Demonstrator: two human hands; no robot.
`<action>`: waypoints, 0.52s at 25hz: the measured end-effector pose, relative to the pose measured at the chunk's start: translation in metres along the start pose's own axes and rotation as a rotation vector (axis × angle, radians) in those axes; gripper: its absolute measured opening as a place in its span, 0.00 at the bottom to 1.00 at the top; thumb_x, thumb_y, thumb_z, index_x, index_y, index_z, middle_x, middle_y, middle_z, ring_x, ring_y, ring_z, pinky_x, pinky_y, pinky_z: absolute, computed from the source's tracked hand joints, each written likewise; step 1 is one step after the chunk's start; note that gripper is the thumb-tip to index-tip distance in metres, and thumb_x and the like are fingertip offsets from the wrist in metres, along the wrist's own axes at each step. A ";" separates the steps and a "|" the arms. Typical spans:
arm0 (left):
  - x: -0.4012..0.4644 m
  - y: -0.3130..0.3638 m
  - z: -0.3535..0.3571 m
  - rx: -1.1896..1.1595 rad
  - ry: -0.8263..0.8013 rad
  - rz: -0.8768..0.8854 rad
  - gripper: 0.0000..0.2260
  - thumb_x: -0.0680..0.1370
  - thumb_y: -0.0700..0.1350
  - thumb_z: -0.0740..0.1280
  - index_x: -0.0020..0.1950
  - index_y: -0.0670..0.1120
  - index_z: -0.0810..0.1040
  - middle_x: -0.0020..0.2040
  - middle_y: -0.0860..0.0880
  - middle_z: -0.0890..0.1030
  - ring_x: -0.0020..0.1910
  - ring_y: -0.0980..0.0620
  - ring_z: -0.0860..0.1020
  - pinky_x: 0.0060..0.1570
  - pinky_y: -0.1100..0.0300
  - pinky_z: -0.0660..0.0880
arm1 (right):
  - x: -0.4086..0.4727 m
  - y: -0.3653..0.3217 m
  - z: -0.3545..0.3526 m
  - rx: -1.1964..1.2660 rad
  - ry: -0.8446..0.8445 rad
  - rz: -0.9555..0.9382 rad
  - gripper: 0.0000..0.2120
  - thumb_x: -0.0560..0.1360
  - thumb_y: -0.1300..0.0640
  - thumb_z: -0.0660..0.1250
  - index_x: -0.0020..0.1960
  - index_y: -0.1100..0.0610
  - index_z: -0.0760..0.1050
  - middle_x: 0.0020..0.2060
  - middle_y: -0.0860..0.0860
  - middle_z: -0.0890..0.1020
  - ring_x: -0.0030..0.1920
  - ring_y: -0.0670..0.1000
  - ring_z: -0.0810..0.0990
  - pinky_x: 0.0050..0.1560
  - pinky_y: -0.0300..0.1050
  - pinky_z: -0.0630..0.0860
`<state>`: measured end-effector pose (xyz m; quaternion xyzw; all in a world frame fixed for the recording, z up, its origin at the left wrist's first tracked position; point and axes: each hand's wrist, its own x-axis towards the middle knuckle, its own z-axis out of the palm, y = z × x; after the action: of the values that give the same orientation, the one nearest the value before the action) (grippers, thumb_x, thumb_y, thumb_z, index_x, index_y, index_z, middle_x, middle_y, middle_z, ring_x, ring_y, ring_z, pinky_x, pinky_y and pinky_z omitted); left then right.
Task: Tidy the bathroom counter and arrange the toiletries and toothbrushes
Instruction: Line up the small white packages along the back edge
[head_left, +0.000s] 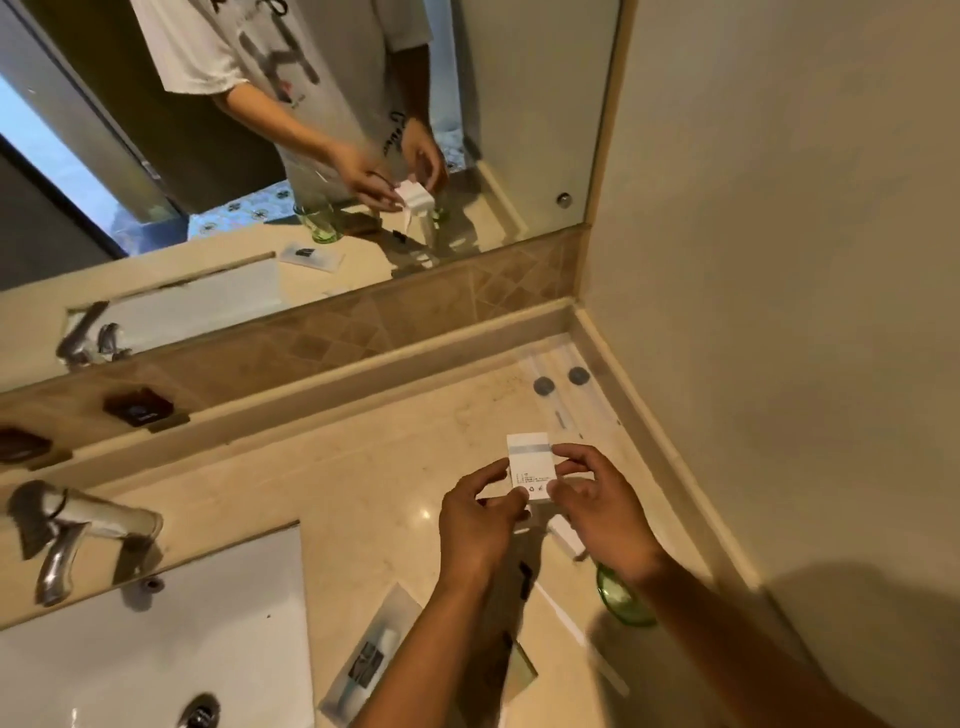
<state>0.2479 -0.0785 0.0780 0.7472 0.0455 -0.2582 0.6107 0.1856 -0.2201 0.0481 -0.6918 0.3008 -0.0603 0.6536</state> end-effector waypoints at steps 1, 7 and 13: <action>0.016 0.003 -0.001 0.011 0.027 0.001 0.16 0.75 0.35 0.72 0.62 0.47 0.83 0.54 0.49 0.86 0.40 0.51 0.87 0.49 0.51 0.84 | 0.017 -0.002 0.007 -0.026 -0.010 -0.006 0.19 0.76 0.64 0.70 0.62 0.47 0.76 0.52 0.48 0.82 0.51 0.50 0.84 0.40 0.37 0.79; 0.105 0.015 0.007 0.146 0.085 -0.020 0.17 0.73 0.39 0.72 0.61 0.50 0.83 0.56 0.51 0.85 0.48 0.53 0.85 0.54 0.53 0.82 | 0.111 -0.006 0.026 -0.214 -0.086 -0.056 0.21 0.74 0.69 0.69 0.65 0.56 0.76 0.57 0.53 0.81 0.55 0.49 0.83 0.45 0.29 0.78; 0.182 0.019 0.027 0.307 0.023 -0.001 0.16 0.72 0.33 0.70 0.50 0.53 0.86 0.33 0.65 0.81 0.35 0.66 0.79 0.35 0.74 0.73 | 0.194 0.011 0.036 -0.382 -0.087 -0.010 0.26 0.71 0.67 0.70 0.67 0.53 0.76 0.58 0.52 0.80 0.55 0.50 0.83 0.39 0.23 0.74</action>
<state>0.4028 -0.1529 0.0112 0.8347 0.0130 -0.2538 0.4885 0.3565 -0.2847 -0.0270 -0.8067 0.2748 0.0248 0.5227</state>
